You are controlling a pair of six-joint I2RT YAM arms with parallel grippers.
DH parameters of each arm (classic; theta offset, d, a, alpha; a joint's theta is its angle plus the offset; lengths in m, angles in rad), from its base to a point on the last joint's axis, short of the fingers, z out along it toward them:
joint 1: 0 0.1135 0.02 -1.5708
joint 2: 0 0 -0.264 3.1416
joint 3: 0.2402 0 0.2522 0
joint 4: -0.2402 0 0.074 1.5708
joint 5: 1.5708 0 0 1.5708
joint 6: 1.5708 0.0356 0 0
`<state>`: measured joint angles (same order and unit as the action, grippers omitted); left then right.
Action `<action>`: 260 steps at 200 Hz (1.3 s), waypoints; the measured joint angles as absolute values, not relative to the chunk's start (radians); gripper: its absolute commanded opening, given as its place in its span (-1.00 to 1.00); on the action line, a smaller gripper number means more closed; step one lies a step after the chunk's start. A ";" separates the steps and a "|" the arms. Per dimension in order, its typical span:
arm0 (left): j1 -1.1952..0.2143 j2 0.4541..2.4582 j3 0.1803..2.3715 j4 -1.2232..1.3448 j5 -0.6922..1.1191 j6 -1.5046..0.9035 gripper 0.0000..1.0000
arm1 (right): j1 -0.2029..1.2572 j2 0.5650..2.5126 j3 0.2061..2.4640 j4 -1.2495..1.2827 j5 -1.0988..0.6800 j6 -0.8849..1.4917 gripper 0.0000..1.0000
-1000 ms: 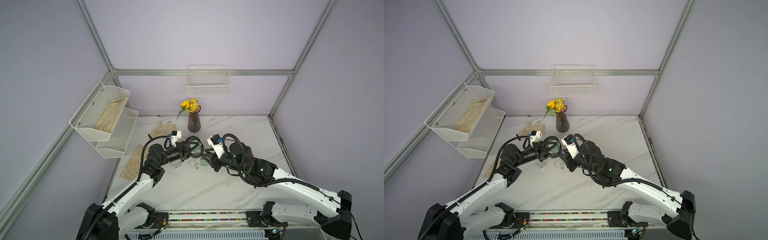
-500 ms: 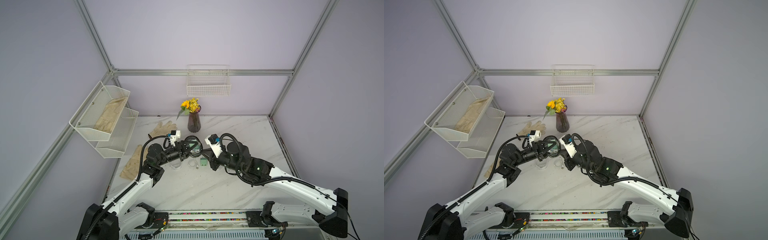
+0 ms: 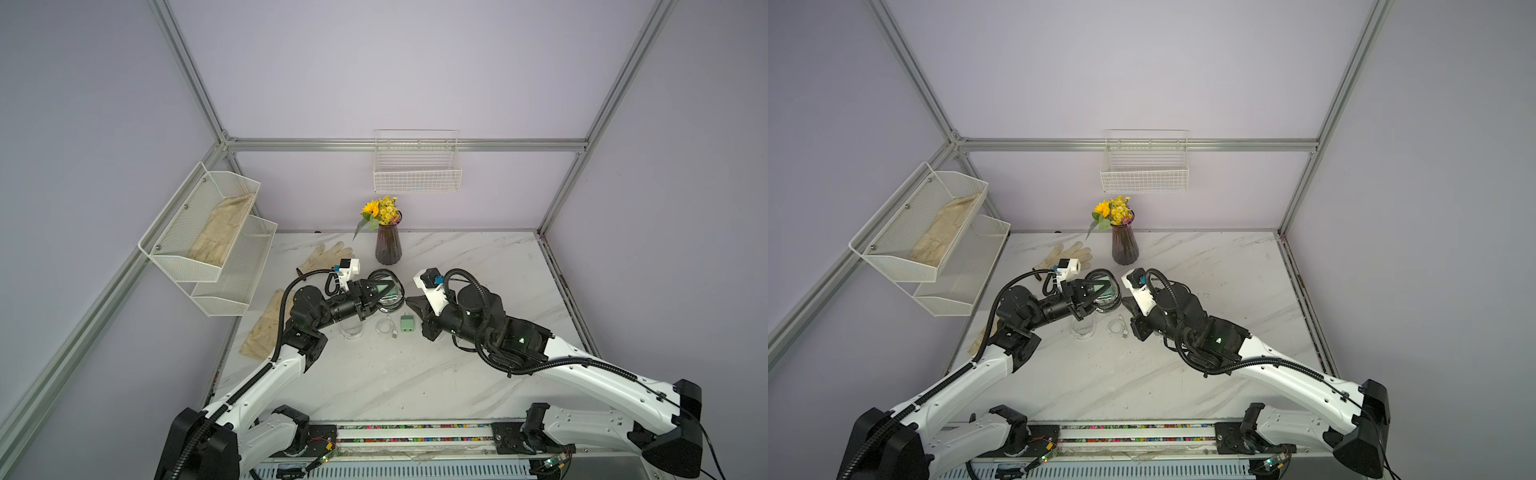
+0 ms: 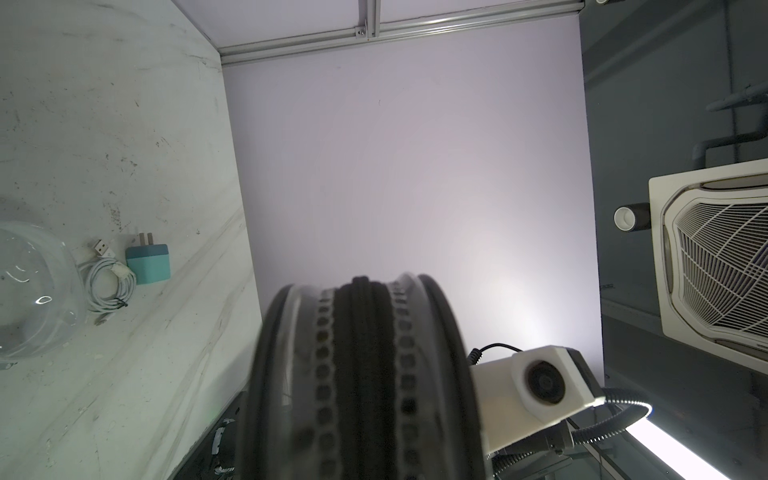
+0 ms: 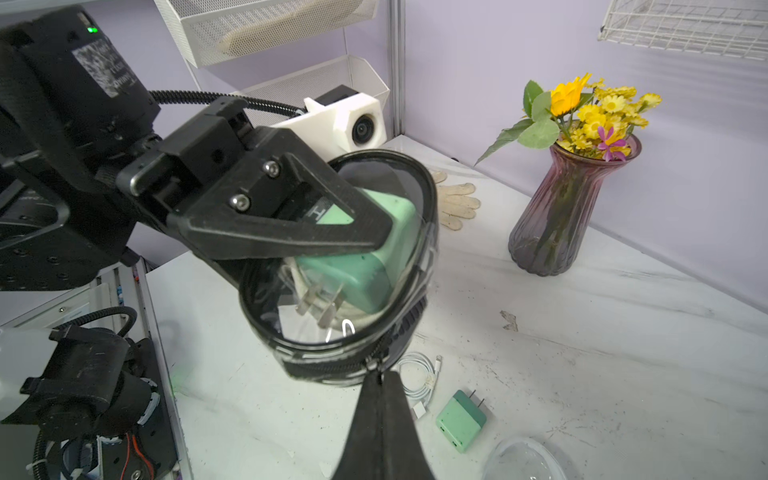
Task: Pack away charging kits
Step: Zip the zipper on the storage bag.
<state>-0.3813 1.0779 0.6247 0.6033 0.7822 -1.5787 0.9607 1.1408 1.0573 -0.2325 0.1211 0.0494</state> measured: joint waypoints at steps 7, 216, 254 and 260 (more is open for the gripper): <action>-0.381 1.078 0.625 0.604 0.788 -1.578 -0.59 | 0.961 1.141 1.061 -0.234 0.133 0.045 -1.00; -0.369 1.000 0.649 0.530 0.818 -1.345 -1.00 | 0.985 1.229 1.192 -0.258 0.184 -0.154 -1.00; -0.376 0.990 0.649 0.529 0.813 -1.315 -1.00 | 0.989 1.224 1.193 -0.262 0.193 -0.185 -1.00; -0.379 0.989 0.649 0.529 0.811 -1.312 -1.00 | 0.987 1.223 1.193 -0.263 0.189 -0.187 -1.00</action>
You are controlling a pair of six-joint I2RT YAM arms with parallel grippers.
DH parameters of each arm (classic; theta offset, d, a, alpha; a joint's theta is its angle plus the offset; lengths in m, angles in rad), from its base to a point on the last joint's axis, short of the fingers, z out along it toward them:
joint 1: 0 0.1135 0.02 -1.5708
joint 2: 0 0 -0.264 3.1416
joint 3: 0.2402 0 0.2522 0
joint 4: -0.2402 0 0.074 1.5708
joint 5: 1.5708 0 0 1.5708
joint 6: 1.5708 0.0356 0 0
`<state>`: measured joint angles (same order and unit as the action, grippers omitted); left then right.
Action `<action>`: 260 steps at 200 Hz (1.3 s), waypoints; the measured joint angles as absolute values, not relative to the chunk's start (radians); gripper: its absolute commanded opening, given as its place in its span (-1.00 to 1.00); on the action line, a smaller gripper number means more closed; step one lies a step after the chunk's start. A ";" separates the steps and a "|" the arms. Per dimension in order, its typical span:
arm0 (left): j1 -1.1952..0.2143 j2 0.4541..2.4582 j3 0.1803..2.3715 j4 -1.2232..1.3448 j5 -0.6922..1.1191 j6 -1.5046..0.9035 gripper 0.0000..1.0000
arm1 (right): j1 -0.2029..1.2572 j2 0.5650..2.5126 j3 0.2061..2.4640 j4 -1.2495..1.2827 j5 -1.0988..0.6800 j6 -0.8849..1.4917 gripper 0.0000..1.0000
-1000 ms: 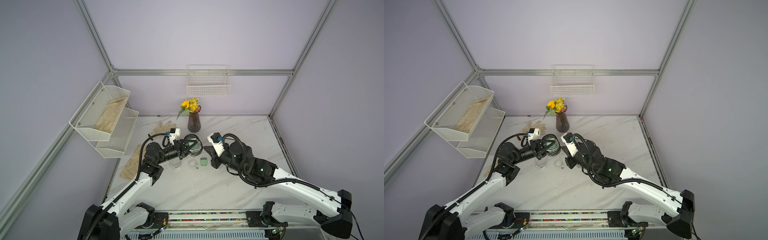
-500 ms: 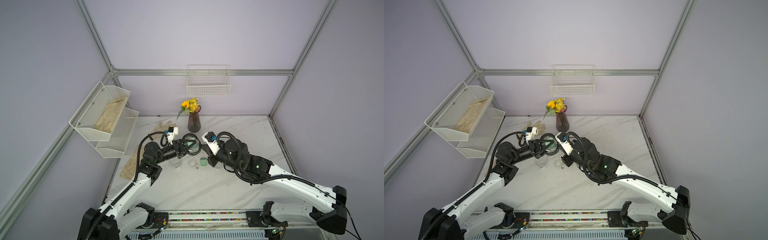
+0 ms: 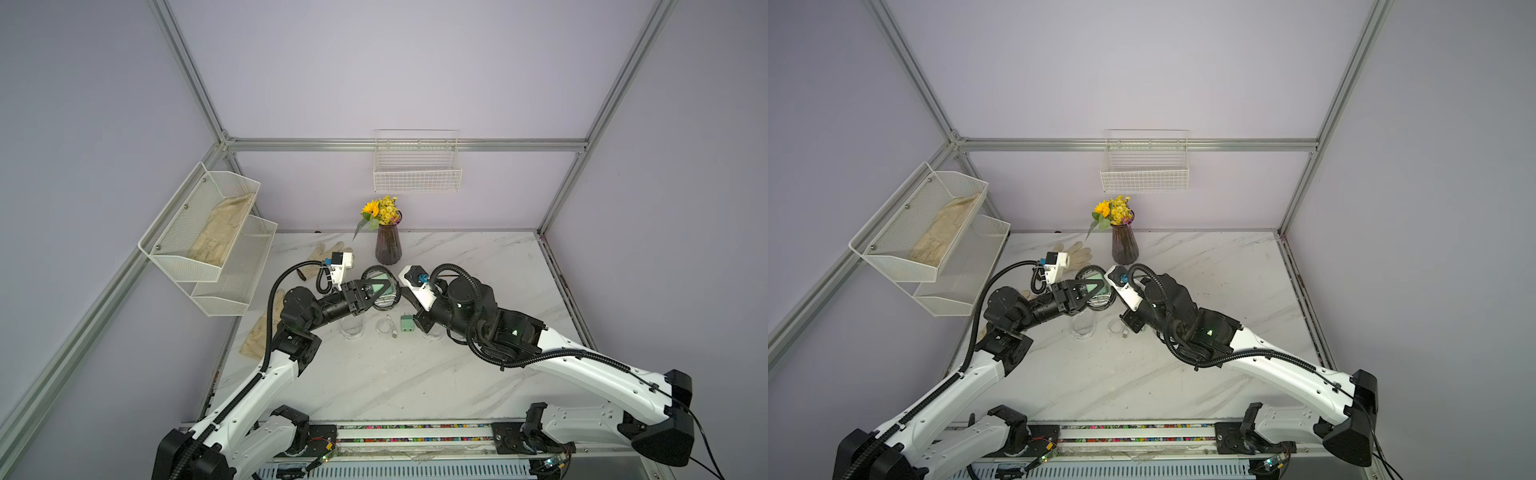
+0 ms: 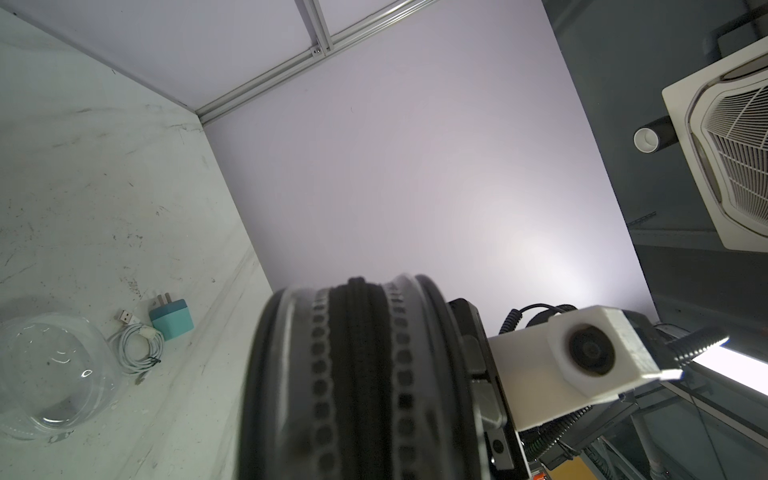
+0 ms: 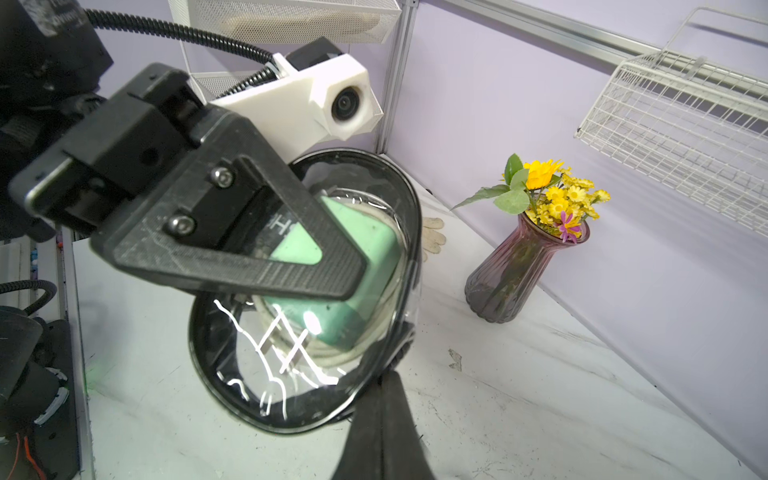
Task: Pack away charging kits
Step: Zip the zipper on the storage bag, then place the storage bag at the center of the board.
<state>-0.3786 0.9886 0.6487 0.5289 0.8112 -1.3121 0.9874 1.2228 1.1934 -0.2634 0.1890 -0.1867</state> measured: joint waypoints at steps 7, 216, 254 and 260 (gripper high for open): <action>-0.382 0.987 0.649 0.529 0.810 -1.306 -1.00 | 0.983 1.220 1.193 -0.265 0.180 -0.188 -1.00; -0.992 1.157 0.499 -0.002 -0.394 -1.366 -1.00 | 0.870 1.268 1.187 -0.352 0.287 -0.056 0.35; -1.059 1.261 0.499 0.004 -0.461 -1.492 -0.85 | 0.870 1.265 1.187 -0.344 0.254 -0.044 0.35; -1.073 1.280 0.499 0.004 -0.461 -1.512 -0.84 | 0.870 1.262 1.185 -0.342 0.251 -0.039 0.36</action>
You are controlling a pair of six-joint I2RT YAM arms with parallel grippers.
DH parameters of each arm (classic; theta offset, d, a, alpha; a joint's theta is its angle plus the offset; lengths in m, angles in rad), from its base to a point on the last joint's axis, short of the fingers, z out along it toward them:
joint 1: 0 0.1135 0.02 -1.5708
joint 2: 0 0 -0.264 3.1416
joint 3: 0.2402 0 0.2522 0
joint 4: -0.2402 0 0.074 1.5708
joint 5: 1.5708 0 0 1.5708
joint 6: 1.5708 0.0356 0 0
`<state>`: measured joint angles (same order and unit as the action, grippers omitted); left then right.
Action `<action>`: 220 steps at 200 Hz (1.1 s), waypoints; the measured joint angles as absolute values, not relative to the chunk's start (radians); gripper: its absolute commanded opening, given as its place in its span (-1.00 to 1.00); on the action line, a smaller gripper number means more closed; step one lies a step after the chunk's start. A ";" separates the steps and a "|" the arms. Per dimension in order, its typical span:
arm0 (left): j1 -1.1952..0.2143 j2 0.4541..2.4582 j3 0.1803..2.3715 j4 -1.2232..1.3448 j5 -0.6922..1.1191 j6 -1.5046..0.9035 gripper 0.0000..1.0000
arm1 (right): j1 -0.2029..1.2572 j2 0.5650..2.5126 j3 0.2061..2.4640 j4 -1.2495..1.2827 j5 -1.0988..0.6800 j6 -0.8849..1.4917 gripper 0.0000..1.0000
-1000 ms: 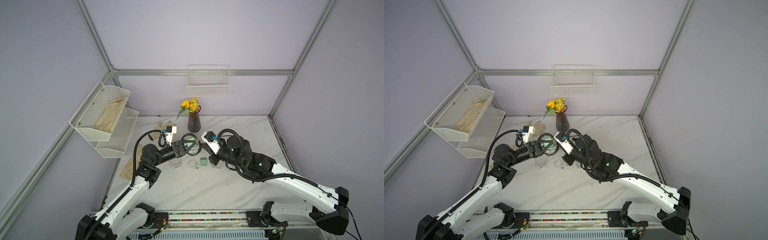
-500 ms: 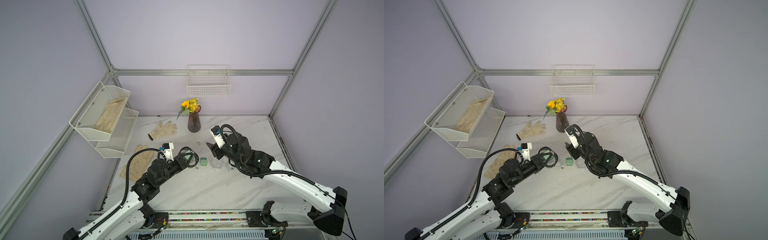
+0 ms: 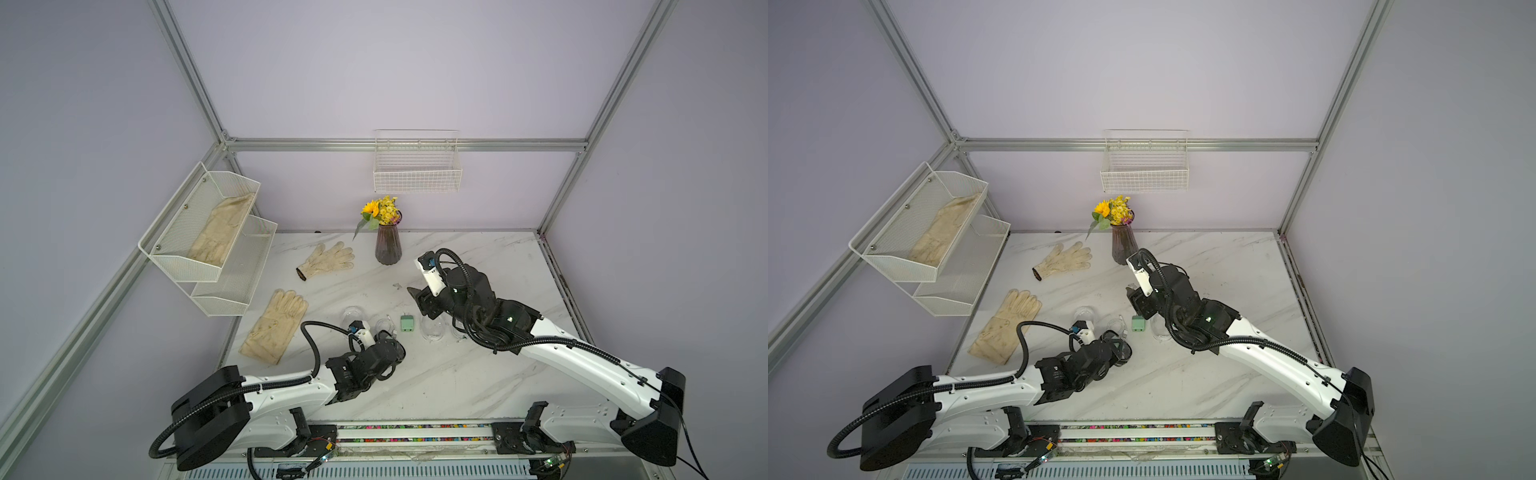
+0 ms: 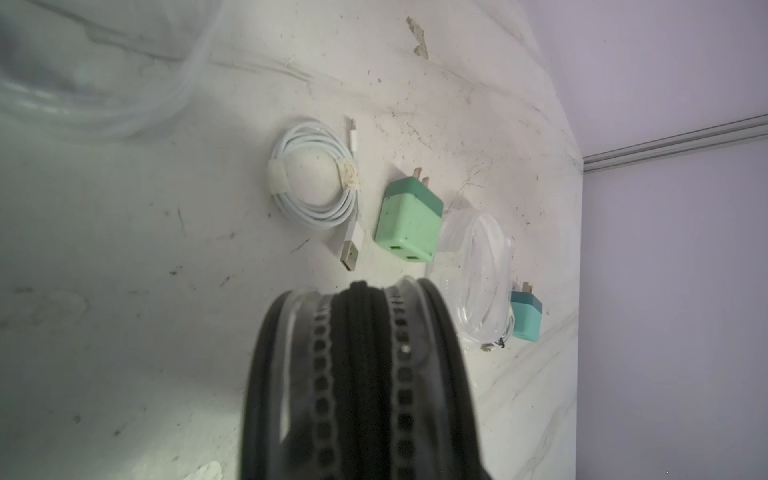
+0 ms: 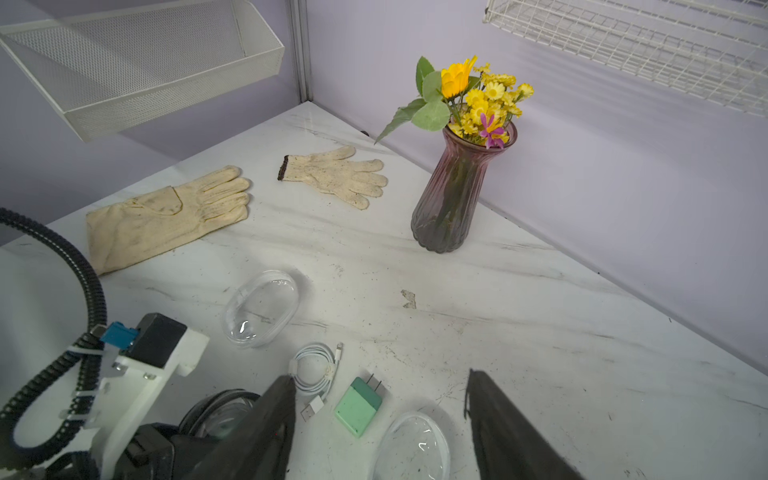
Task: Pack away charging kits
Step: Place the storage bag at the center of the board.
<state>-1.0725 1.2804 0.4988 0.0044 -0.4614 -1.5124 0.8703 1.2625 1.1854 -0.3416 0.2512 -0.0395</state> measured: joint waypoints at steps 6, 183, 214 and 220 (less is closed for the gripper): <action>-1.085 1.301 0.498 0.006 -0.461 -1.531 -0.82 | 0.870 1.260 1.184 -0.340 0.248 -0.035 0.36; -1.153 1.026 0.649 -0.883 -0.290 -1.531 0.69 | 0.693 1.232 1.135 -0.330 0.133 0.100 0.46; -1.133 1.304 1.047 -1.024 -0.312 -1.320 0.69 | 0.541 1.246 1.143 -0.333 0.103 0.131 0.46; -1.129 1.389 1.152 -1.041 -0.320 -1.285 0.69 | 0.515 1.253 1.145 -0.334 0.101 0.138 0.46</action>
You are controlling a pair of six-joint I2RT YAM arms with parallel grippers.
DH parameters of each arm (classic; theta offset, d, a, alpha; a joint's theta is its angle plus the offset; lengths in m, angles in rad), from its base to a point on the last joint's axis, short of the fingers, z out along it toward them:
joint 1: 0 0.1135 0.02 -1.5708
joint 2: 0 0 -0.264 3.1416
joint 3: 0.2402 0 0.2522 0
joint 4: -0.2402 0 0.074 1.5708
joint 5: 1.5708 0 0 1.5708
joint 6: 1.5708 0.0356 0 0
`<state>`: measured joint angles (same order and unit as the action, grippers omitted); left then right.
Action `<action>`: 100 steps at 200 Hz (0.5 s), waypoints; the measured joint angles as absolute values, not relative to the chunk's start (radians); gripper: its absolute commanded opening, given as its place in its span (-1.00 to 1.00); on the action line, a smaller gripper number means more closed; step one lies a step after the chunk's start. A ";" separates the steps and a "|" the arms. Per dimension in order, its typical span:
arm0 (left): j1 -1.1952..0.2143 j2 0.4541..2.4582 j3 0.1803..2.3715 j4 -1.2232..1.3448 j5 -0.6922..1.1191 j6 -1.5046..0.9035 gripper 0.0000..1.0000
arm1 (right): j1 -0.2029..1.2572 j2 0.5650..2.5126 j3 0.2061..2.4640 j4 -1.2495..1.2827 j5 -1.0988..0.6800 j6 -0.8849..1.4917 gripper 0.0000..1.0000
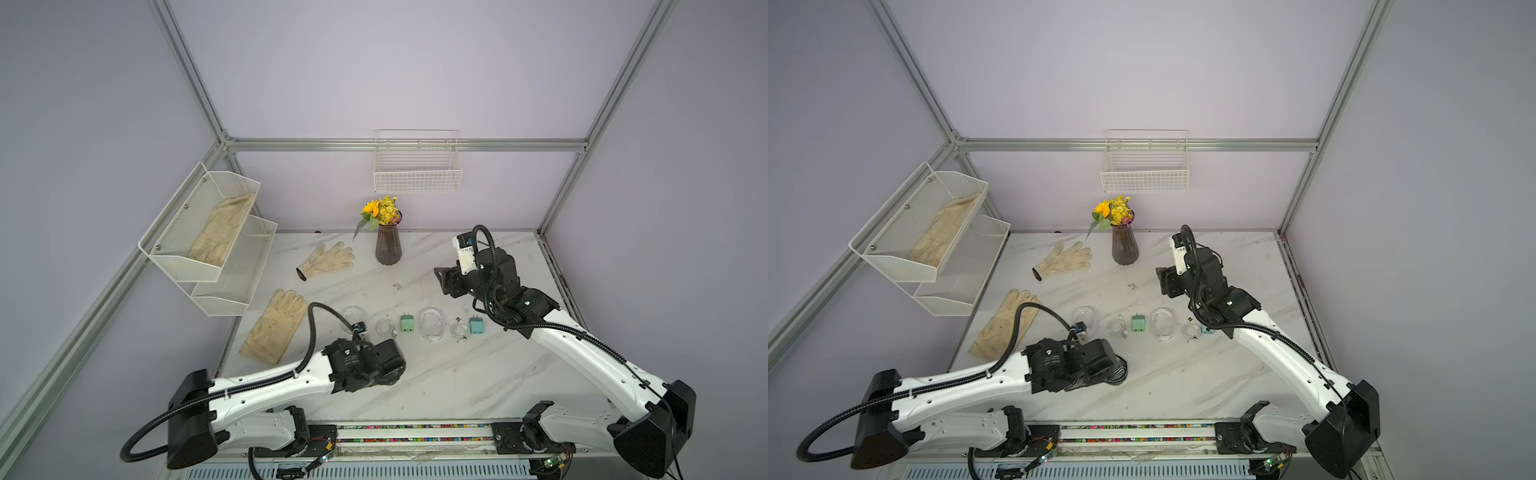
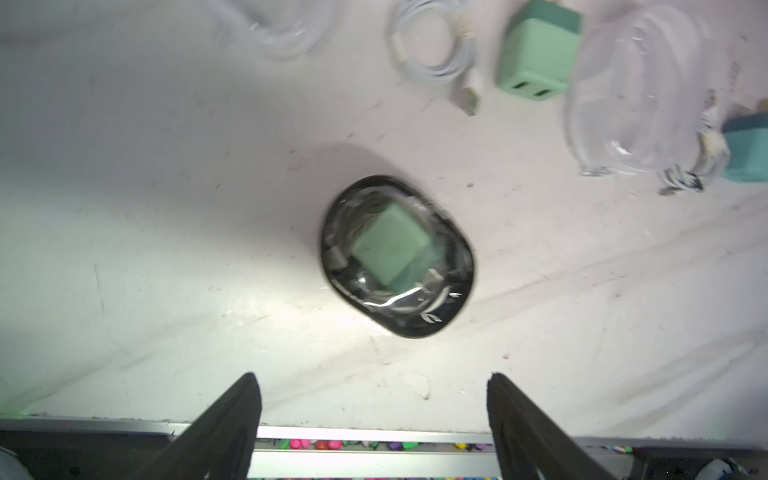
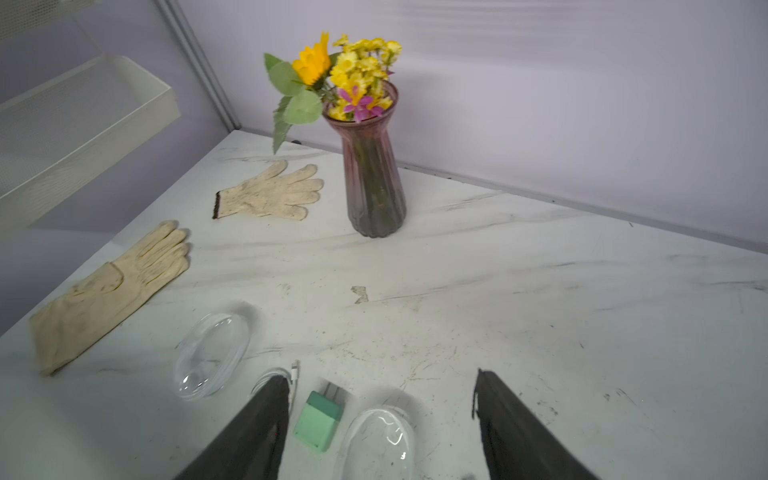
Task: Pack away charging kits
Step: Place the storage bag at the center of the board, then pick up the storage bag at the center of the board.
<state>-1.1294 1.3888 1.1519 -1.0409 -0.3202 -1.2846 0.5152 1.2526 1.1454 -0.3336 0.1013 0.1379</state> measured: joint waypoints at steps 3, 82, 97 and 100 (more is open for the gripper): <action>-1.127 1.425 1.201 -1.048 -0.327 -1.267 0.69 | 0.503 1.256 1.147 -0.334 0.099 0.140 0.46; -1.010 2.175 1.961 -1.187 -0.327 -0.902 0.81 | 0.141 1.176 1.060 -0.300 -0.039 0.242 0.47; -0.984 2.256 2.057 -1.216 -0.319 -0.856 0.79 | 0.133 1.171 1.028 -0.285 -0.072 0.251 0.47; -0.978 2.273 2.078 -1.222 -0.317 -0.845 0.78 | 0.130 1.171 1.023 -0.284 -0.077 0.252 0.47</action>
<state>-0.9779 2.2726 2.0781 -1.2221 -0.3168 -0.8448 0.1303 1.1706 1.0225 -0.2836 -0.0772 0.2520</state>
